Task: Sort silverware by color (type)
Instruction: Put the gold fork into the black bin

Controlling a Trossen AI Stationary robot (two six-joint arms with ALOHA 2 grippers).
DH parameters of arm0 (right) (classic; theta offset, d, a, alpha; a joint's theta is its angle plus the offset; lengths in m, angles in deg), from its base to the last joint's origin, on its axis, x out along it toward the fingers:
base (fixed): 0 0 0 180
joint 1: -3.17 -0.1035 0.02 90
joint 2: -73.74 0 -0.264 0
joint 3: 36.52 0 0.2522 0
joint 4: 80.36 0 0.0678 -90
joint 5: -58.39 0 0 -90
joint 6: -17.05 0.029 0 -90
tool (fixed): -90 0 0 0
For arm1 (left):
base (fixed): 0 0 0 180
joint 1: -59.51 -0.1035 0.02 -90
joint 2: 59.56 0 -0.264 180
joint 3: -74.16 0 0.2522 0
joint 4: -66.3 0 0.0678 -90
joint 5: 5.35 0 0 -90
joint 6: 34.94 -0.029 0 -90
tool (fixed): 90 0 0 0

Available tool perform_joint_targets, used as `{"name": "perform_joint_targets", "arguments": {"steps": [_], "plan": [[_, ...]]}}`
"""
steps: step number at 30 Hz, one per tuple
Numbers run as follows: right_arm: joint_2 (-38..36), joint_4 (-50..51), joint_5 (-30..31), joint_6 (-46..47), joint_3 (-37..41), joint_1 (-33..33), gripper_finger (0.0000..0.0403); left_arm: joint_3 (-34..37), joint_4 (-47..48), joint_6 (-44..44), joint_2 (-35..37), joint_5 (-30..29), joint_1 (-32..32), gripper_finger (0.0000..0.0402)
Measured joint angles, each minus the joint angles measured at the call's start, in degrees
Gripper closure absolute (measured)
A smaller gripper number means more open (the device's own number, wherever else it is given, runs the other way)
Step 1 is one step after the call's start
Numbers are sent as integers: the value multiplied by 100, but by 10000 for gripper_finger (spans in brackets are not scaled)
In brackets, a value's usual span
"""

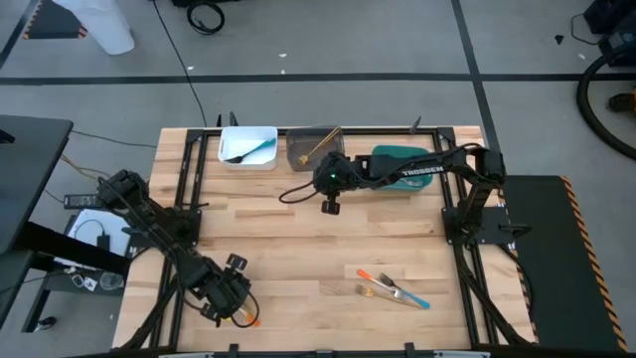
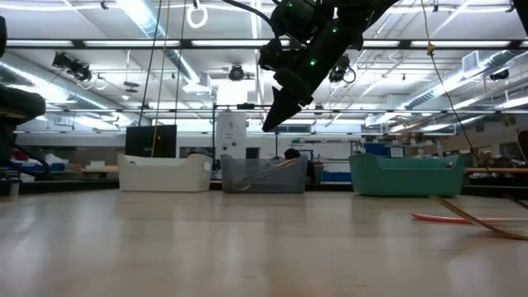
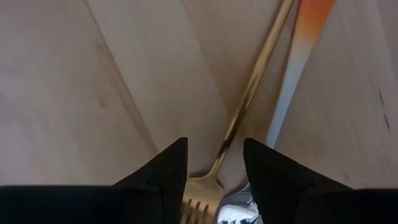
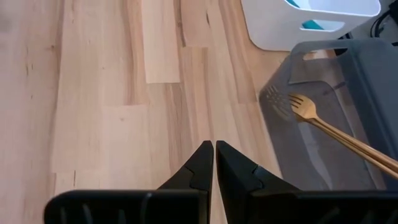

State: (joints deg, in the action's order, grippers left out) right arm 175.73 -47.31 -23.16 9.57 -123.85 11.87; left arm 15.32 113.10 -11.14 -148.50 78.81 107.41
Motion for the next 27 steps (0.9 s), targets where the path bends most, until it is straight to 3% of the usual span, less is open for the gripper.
{"name": "perform_joint_targets", "arguments": {"steps": [14,27], "plan": [[0,-14,-2,-13,1,-1,373,9,373,149,2,-234,-17,237],[0,-20,-59,0,1,-8,373,9,338,561,2,-907,-215,238]]}}
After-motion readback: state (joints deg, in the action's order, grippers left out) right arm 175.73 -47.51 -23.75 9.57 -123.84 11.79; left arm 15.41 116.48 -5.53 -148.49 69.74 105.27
